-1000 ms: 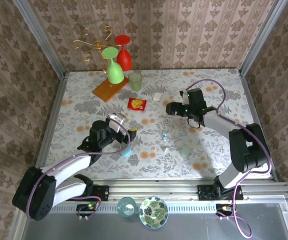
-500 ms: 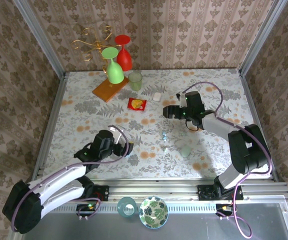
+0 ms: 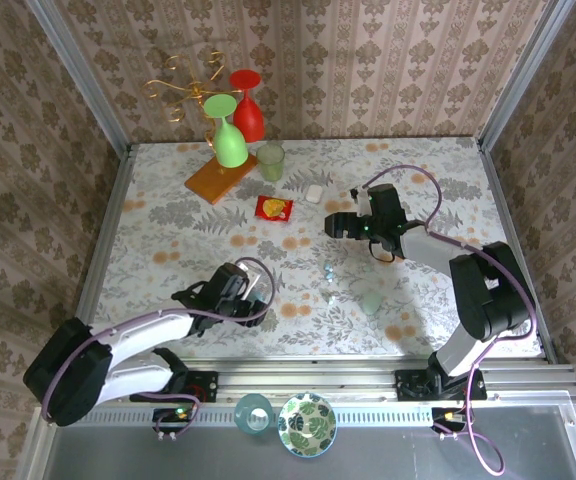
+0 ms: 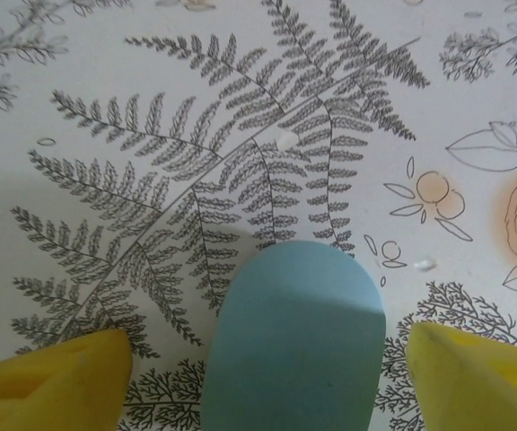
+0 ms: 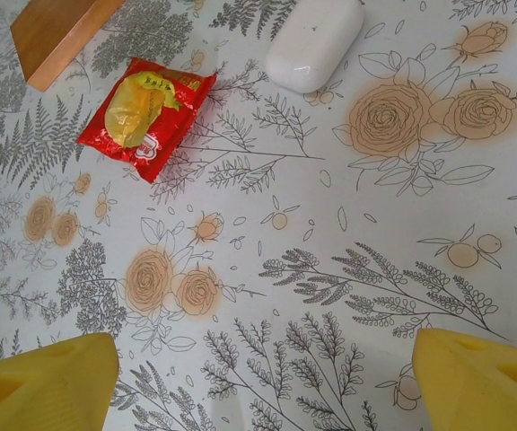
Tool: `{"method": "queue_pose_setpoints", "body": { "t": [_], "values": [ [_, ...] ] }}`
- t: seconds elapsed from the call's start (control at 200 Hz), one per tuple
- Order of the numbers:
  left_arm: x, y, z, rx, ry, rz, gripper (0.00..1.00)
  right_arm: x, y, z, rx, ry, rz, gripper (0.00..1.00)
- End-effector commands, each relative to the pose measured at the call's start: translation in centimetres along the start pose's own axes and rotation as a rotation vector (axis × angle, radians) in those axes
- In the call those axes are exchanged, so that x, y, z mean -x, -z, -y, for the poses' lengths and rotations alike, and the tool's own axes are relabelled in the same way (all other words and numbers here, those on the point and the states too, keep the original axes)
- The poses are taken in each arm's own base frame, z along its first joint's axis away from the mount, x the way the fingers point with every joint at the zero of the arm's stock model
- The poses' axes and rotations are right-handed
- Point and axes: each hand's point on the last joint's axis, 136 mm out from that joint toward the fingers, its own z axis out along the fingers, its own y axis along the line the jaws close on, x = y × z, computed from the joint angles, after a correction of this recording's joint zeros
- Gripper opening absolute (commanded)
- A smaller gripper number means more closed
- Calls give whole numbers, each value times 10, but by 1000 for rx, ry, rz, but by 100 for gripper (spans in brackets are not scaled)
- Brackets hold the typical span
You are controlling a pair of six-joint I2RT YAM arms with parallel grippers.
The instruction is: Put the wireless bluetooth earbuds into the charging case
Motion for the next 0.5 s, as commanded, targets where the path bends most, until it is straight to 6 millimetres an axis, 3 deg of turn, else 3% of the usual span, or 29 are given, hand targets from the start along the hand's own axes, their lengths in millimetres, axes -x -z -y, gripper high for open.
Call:
{"method": "queue_pose_setpoints", "body": {
  "t": [0.0, 0.18, 0.495],
  "values": [
    [5, 2, 2, 5, 17, -15, 74, 9, -2, -6, 16, 17, 22, 86],
    [5, 2, 4, -3, 12, -16, 57, 9, -3, -5, 12, 14, 21, 86],
    [-2, 1, 2, 10, 44, -55, 63, 11, -2, -6, 13, 11, 25, 86]
  ]
}}
